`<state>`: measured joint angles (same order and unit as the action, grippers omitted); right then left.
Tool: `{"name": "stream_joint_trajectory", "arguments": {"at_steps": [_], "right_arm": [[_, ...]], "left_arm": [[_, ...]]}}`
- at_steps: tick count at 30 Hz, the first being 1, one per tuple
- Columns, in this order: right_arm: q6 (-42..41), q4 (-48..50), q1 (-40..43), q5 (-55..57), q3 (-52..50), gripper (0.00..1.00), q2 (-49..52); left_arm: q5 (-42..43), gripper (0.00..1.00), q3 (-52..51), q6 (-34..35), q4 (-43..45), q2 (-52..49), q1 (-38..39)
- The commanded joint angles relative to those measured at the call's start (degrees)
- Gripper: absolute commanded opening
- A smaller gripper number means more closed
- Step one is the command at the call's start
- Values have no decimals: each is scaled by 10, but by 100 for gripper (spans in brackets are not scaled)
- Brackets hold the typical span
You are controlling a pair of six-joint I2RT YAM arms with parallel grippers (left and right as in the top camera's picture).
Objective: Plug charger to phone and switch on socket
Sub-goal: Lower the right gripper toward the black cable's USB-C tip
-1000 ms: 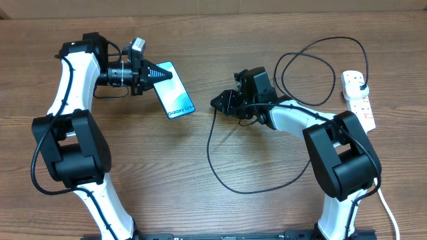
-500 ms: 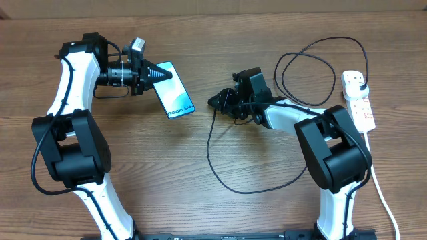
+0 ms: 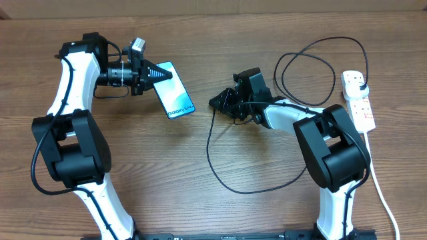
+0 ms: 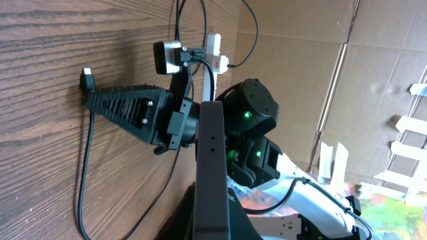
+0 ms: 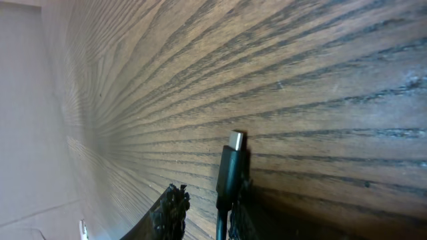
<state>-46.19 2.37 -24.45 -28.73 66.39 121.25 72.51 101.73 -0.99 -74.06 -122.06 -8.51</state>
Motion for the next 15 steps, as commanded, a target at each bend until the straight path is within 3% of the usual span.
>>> {"name": "stream_joint_trajectory", "arguments": {"at_steps": [1,10,15], "right_arm": [[18,-23,-4,1,-7,26,32],[27,-35,-30,10,-7,33,32],[7,-35,-28,22,-7,27,38]], "left_arm": [[36,4,11,10,-1,5,-4],[36,4,11,10,-1,5,-4],[35,4,11,10,-1,5,-3]]}}
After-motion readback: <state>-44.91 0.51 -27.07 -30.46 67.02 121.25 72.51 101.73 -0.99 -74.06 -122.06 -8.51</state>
